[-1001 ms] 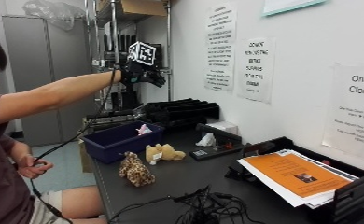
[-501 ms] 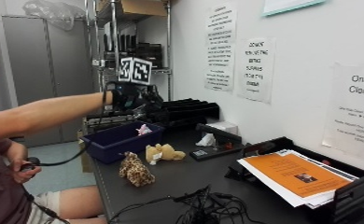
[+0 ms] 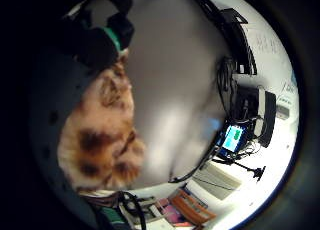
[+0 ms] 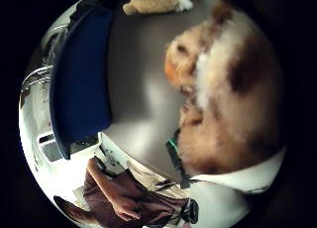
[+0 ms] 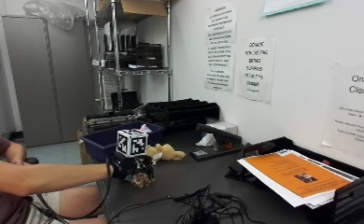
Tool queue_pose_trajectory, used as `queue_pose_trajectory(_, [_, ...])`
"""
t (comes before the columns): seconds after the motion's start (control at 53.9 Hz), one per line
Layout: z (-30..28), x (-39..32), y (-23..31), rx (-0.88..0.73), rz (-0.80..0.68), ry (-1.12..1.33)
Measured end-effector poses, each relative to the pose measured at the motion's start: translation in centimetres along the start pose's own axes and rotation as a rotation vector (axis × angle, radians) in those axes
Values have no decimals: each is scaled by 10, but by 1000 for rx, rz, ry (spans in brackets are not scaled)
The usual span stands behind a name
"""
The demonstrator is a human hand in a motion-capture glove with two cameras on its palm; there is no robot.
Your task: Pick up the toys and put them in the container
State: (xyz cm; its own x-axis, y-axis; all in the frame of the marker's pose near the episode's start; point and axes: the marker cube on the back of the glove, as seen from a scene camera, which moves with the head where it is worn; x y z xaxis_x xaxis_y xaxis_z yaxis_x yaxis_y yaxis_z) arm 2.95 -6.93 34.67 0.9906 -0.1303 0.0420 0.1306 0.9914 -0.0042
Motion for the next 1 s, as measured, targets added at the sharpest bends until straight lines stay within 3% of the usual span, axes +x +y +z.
queue_pose_trajectory(0.334, [1,4,-31,295,139,-105])
queue_pose_trajectory(0.593, [-16,14,-48,176,181,-189])
queue_pose_trajectory(0.705, [-52,16,-54,167,177,-244])
queue_pose_trajectory(1.001, [-189,-7,-57,253,116,-109])
